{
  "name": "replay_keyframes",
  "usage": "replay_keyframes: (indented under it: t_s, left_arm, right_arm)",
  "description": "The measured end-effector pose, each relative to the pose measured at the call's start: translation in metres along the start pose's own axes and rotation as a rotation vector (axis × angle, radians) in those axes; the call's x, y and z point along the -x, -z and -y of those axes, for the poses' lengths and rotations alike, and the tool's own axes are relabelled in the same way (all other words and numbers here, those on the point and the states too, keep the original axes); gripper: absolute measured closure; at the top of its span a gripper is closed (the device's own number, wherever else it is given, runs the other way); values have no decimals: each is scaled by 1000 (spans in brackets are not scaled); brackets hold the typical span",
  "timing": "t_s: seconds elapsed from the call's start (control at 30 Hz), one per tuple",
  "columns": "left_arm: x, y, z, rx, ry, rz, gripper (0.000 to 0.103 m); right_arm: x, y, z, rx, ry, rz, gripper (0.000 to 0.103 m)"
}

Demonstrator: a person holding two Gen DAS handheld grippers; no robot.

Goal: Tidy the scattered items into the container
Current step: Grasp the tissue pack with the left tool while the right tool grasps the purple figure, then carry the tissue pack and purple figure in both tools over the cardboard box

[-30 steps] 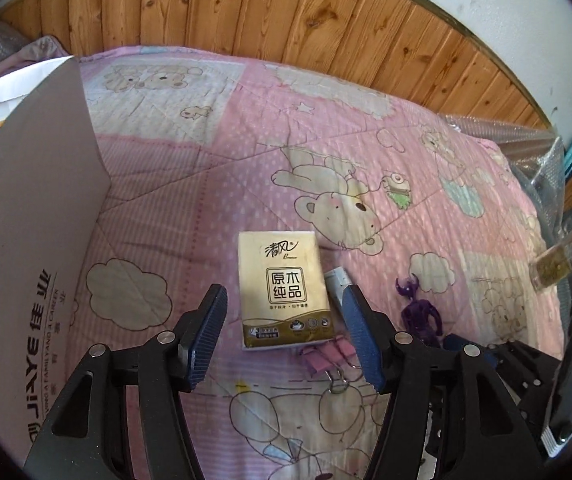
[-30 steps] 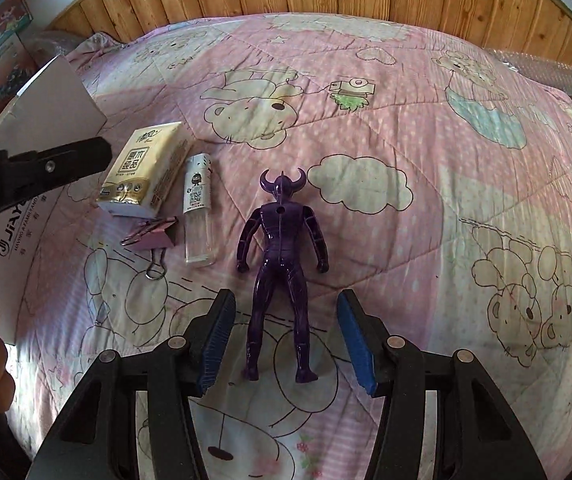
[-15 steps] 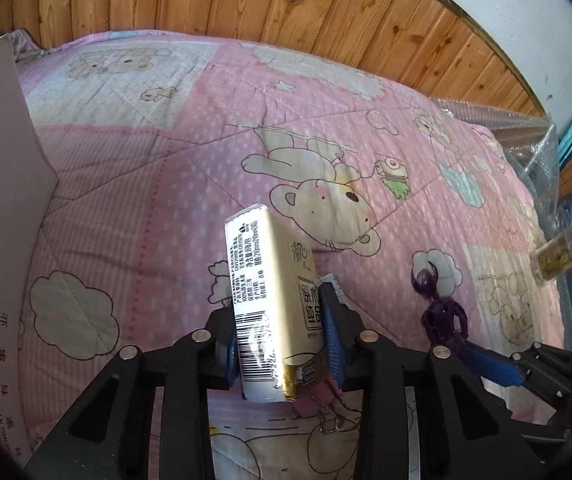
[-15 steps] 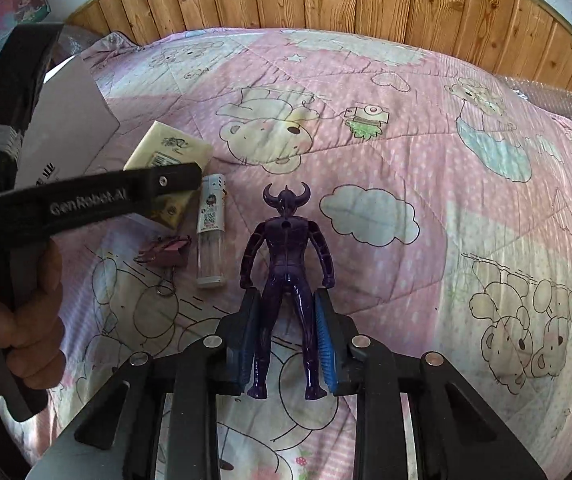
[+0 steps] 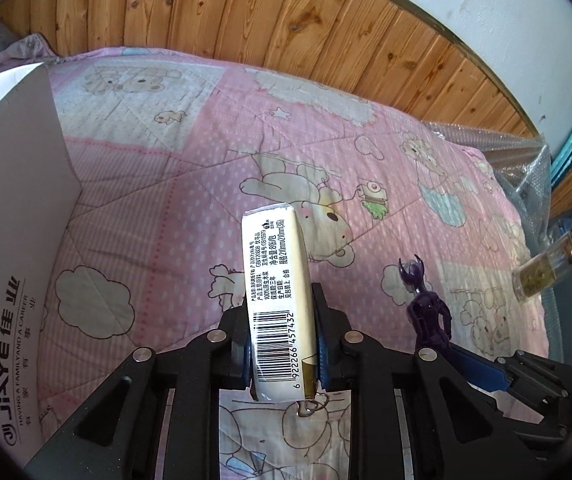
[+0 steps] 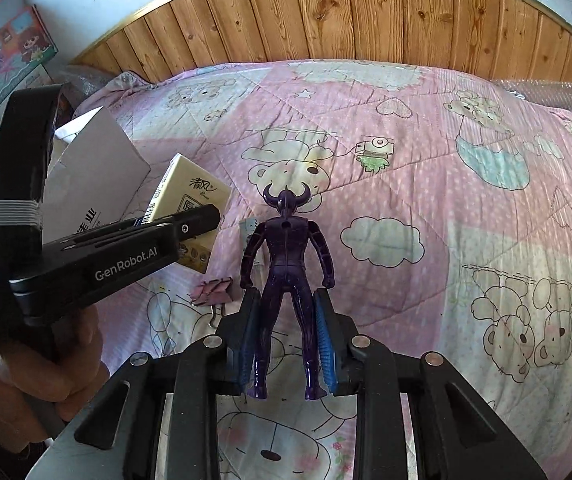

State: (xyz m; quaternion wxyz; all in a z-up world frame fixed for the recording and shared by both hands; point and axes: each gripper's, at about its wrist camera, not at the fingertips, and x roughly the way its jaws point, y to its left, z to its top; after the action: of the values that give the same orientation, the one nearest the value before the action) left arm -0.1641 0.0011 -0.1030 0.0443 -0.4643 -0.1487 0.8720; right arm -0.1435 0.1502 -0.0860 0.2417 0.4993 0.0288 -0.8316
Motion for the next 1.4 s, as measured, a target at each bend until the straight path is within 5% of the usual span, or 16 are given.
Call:
replay_keyframes:
  t_s: [0.6, 1.4]
  left_arm:
    - [90, 14, -9, 27, 39, 58, 80]
    - [179, 38, -74, 149, 53, 143, 80]
  right_arm:
    - [45, -2, -55, 51, -49, 94, 75]
    - [82, -3, -146, 114, -95, 194, 75]
